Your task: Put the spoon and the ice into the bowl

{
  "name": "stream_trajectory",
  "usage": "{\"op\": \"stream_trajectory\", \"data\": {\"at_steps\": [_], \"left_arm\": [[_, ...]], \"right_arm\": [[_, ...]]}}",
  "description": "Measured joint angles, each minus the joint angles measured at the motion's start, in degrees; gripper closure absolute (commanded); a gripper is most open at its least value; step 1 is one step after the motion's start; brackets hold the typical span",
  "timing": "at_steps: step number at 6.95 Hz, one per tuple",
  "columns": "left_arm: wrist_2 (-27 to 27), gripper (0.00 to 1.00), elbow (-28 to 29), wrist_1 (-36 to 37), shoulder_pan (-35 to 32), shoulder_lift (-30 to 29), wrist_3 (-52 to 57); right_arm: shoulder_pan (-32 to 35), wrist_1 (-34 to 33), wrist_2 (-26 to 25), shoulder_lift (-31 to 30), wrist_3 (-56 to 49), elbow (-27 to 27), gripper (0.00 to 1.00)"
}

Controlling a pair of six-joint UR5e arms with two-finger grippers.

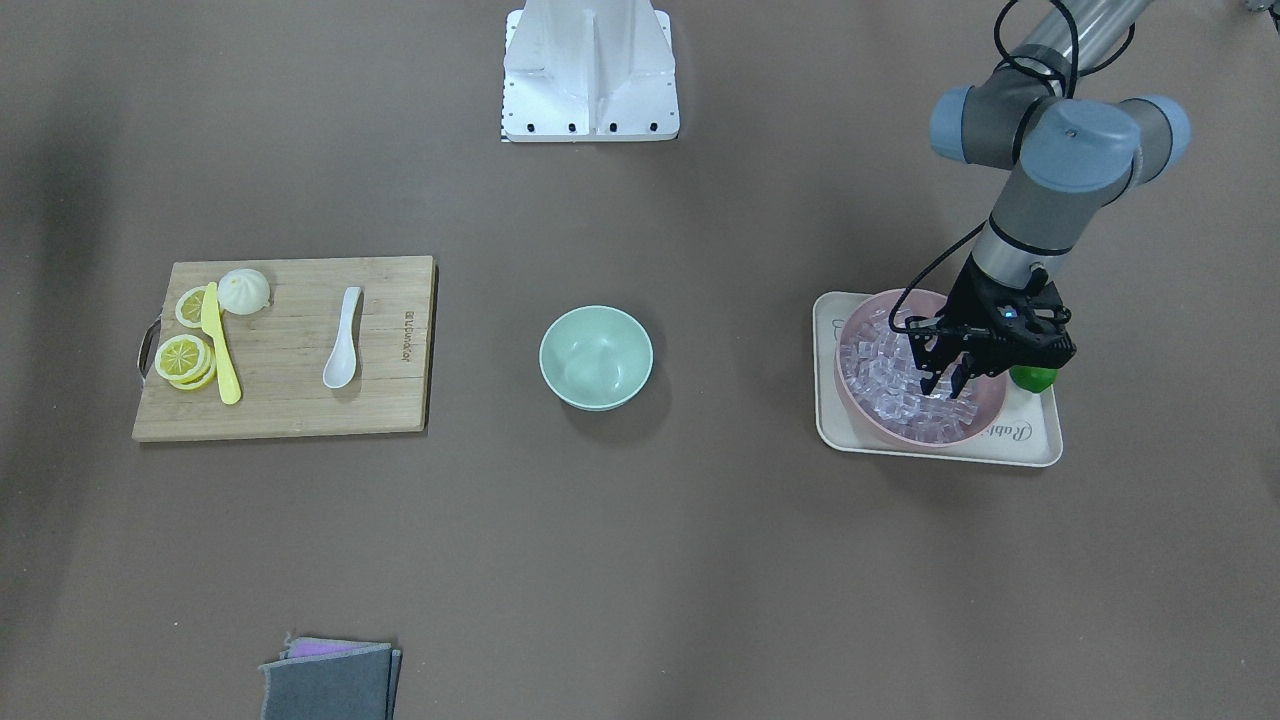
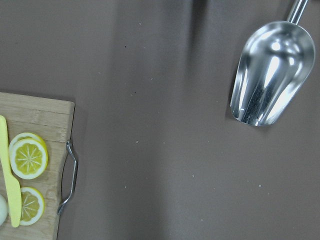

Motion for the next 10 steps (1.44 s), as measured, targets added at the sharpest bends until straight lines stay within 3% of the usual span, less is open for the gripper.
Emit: {"op": "stream_trajectory", "data": {"at_steps": [3, 5, 7, 10], "left_arm": [[-1.14, 1.0, -3.52, 1.21, -2.98, -1.44, -0.01], [-1.21, 1.0, -3.72, 6.84, -3.36, -7.04, -0.23], [-1.18, 1.0, -3.6, 10.18, -3.26, -11.38, -0.96], [-1.03, 1.0, -1.42, 10.54, 0.35, -17.8, -9.29]], "right_arm": [[-2.81, 0.05, -3.97, 0.16, 0.25, 4.42, 0.0], [-6.4, 3.63, -5.68, 0.22, 4.72, 6.36, 0.0], [-13.54, 12.99, -5.86, 1.15, 23.73, 7.15, 0.0], [-25.05, 16.42, -9.86, 8.32, 47.5, 7.2, 0.0]]}}
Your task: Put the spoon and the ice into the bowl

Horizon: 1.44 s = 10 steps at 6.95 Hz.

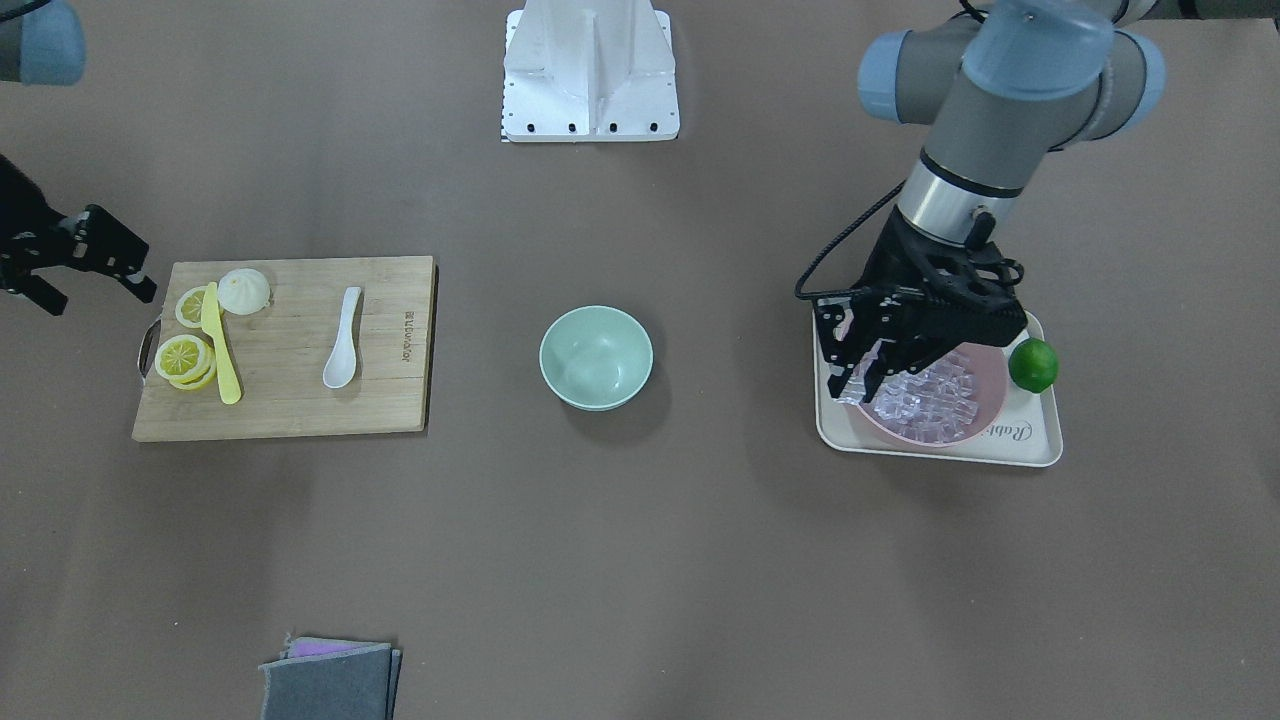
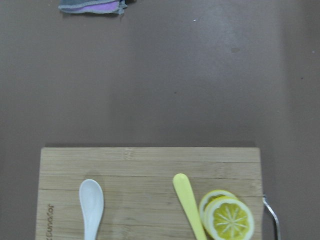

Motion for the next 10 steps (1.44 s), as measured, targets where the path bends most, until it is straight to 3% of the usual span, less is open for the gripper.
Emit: {"op": "stream_trajectory", "data": {"at_steps": [2, 4, 5, 10], "left_arm": [[0.83, 1.0, 1.01, -0.37, 4.45, -3.81, -8.72], [5.2, 1.0, 4.48, -1.16, 8.85, -8.11, -13.32], [7.38, 1.0, 7.22, -2.97, 10.78, -9.94, -14.23], [10.83, 1.0, 13.03, -8.5, 14.16, -11.0, -15.34]], "right_arm": [[-8.4, 0.02, -6.7, 3.12, 8.9, -0.09, 0.0], [-15.2, -0.04, -11.11, 5.36, 12.83, -1.29, 0.02], [-18.05, -0.05, -13.21, 6.23, 13.6, -2.6, 0.07], [-23.28, 0.12, -16.54, 8.26, 13.16, -8.51, 0.21]]}}
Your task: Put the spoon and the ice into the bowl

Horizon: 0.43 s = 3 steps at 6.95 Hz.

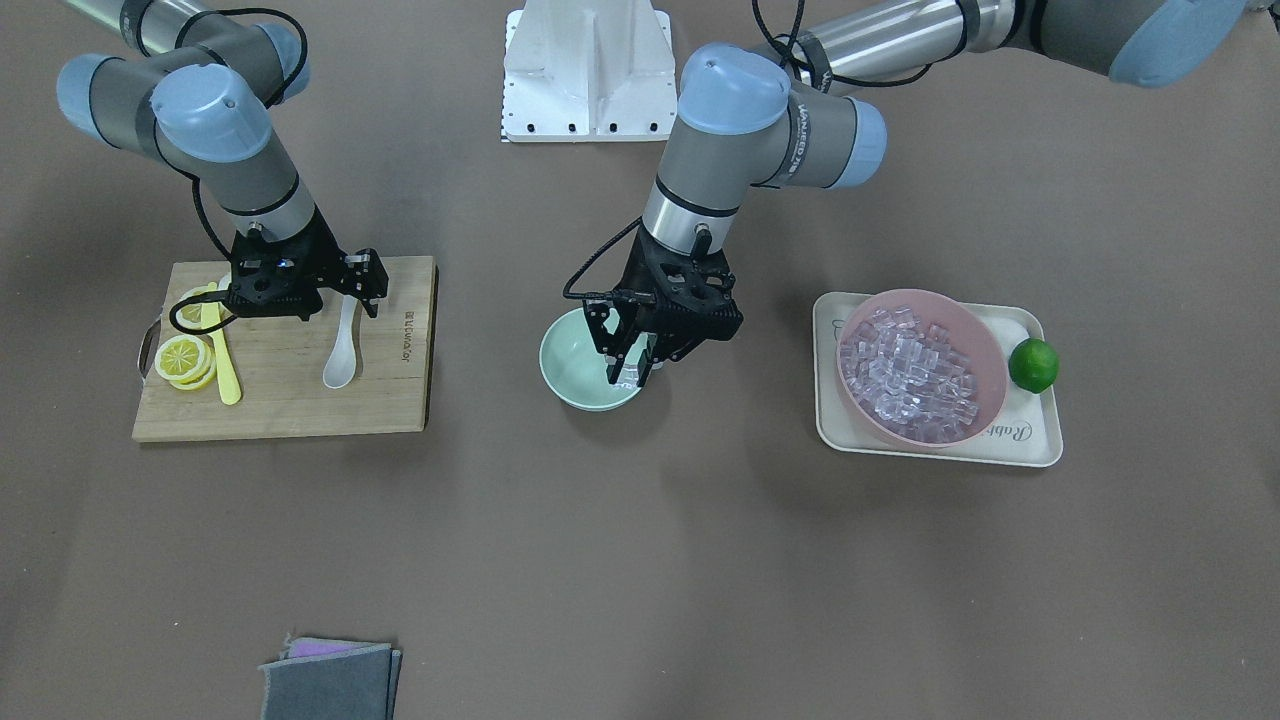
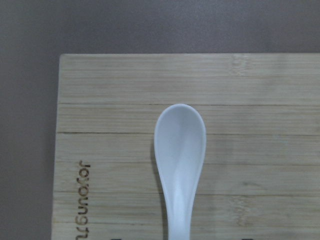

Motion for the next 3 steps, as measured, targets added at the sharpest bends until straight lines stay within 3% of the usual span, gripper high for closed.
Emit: {"op": "stream_trajectory", "data": {"at_steps": [1, 3], "left_arm": [[0.02, 1.0, 0.72, -0.77, 0.02, 0.05, 0.02], [0.03, 1.0, 2.28, -2.83, 0.05, 0.14, 0.08]], "right_arm": [[-0.19, 0.04, -0.43, 1.01, -0.04, -1.4, 0.36], [-0.25, 0.16, -0.86, 1.82, -0.02, -2.72, 0.84]]}}
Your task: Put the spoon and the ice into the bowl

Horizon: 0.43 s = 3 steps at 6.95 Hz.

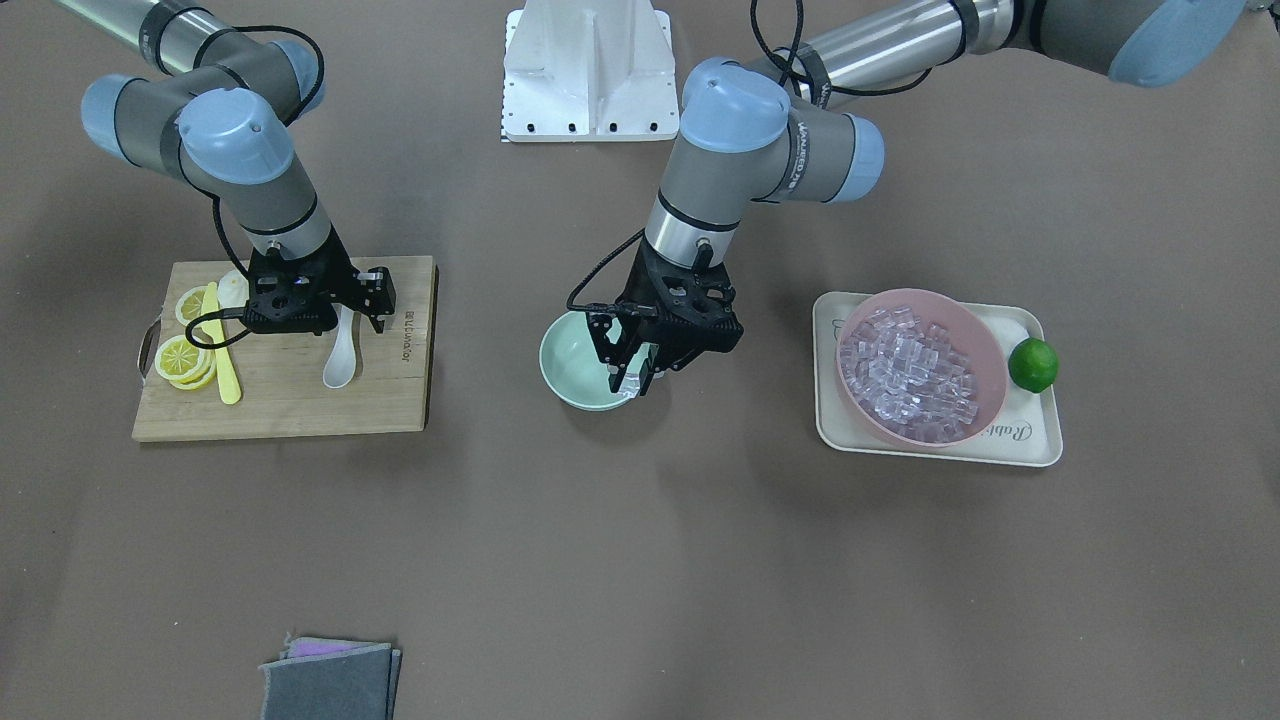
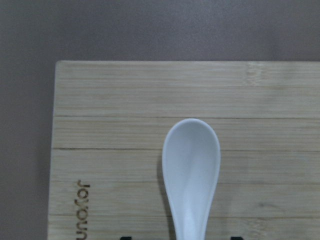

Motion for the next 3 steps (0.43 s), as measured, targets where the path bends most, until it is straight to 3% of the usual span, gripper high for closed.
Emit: {"op": "stream_trajectory", "data": {"at_steps": [1, 3], "left_arm": [[0.0, 1.0, 0.23, -0.39, 0.0, 0.02, 0.02], [0.0, 1.0, 0.32, -0.56, 0.0, 0.03, 0.03]], "right_arm": [[0.01, 0.0, 0.01, 0.05, -0.02, -0.08, 1.0], [0.15, 0.08, 0.29, -0.1, -0.1, -0.04, 1.0]]}}
